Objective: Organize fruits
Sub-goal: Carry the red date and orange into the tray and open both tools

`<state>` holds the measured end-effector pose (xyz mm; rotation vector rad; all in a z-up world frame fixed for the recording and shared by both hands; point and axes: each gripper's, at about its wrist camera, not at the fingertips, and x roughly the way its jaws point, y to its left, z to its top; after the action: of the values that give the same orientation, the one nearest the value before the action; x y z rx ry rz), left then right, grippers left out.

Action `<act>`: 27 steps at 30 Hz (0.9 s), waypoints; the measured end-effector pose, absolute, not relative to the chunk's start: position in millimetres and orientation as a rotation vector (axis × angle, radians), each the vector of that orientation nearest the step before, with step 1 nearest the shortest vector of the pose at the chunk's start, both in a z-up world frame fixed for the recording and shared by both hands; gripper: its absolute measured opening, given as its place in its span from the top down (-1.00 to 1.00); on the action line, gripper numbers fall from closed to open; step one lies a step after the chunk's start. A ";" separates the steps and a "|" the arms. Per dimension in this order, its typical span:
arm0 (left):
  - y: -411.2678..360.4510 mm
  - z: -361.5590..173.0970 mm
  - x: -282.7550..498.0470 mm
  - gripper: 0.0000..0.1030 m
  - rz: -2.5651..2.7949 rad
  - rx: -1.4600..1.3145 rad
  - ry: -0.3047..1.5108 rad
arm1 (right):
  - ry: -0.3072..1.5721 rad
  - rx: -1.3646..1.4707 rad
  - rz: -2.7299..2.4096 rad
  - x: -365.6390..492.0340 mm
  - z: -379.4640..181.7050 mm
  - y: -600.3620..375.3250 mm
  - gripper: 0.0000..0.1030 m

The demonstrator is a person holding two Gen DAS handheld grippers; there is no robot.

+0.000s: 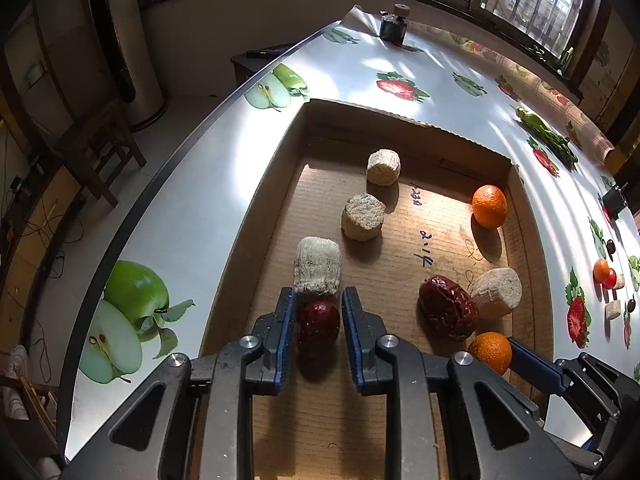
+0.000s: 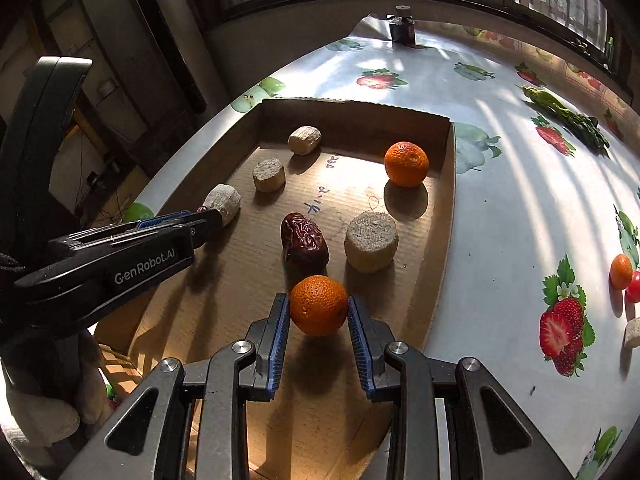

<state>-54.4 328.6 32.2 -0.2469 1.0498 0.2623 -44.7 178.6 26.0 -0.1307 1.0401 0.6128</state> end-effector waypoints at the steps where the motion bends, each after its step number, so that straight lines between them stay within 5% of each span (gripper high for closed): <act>1: 328.5 31.5 -53.6 0.56 0.264 -0.246 1.048 | 1.043 -0.133 0.611 -43.1 24.6 179.8 0.37; 20: 320.2 73.9 -92.3 -0.10 0.233 -0.343 0.914 | 0.956 -0.084 0.607 -50.9 48.7 160.9 0.20; 25: 285.9 93.4 -107.9 -0.61 0.275 -0.215 0.866 | 0.919 0.002 0.584 -60.5 67.1 127.6 0.20; 27: 268.3 102.6 -114.3 -0.64 0.272 -0.158 0.832 | 0.900 0.033 0.574 -65.0 75.0 113.2 0.20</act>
<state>-114.3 268.3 102.6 -0.1577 0.8321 0.2723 -65.0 113.2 75.0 0.0325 0.9002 0.5742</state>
